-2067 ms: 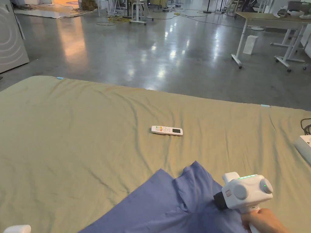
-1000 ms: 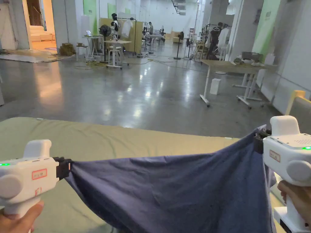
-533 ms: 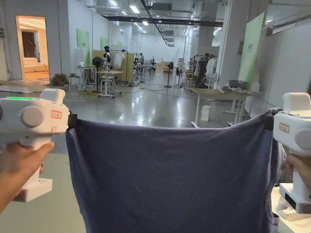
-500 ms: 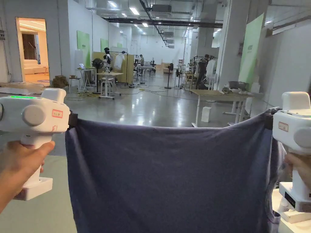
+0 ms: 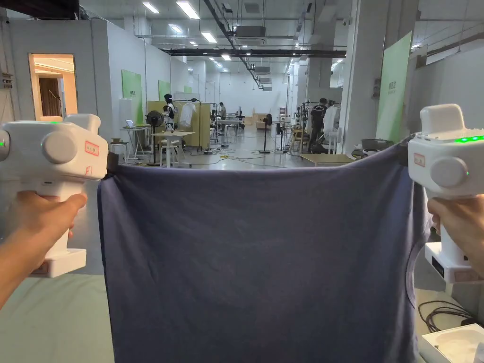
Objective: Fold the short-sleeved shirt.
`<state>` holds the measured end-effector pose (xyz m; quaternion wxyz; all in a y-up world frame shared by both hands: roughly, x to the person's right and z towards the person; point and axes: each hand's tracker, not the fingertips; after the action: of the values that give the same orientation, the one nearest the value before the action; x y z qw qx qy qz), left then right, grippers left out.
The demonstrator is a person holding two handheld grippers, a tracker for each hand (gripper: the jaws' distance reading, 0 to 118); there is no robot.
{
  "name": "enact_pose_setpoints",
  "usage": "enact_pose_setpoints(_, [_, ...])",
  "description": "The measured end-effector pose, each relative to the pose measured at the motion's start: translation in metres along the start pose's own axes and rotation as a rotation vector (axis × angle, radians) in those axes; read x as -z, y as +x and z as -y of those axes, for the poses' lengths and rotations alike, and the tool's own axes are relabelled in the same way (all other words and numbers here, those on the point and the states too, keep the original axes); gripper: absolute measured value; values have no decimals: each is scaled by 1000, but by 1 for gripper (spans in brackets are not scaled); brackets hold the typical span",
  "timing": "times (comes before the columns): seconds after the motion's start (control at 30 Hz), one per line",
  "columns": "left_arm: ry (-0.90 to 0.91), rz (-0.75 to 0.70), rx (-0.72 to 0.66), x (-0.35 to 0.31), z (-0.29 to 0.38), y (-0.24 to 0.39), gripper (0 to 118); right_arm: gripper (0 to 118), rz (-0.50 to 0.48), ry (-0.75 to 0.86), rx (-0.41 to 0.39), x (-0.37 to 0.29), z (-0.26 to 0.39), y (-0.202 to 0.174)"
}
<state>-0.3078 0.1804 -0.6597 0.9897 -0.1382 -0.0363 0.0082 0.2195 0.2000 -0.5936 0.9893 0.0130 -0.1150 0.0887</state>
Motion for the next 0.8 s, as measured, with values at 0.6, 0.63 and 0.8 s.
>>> enact_pose_setpoints(0.6, [-26, 51, -6, -36, 133, 3, 6, 2, -9, -42, -28, -89, 111, 3])
enact_pose_setpoints(0.63, [-40, 58, -3, -45, 151, 2, 6, 2, -17, -54, -30, -104, 124, 4])
enact_pose_setpoints(0.8, [-86, 67, -8, -97, 235, -3, 6, 2, -34, -124, -4, -168, 182, 10])
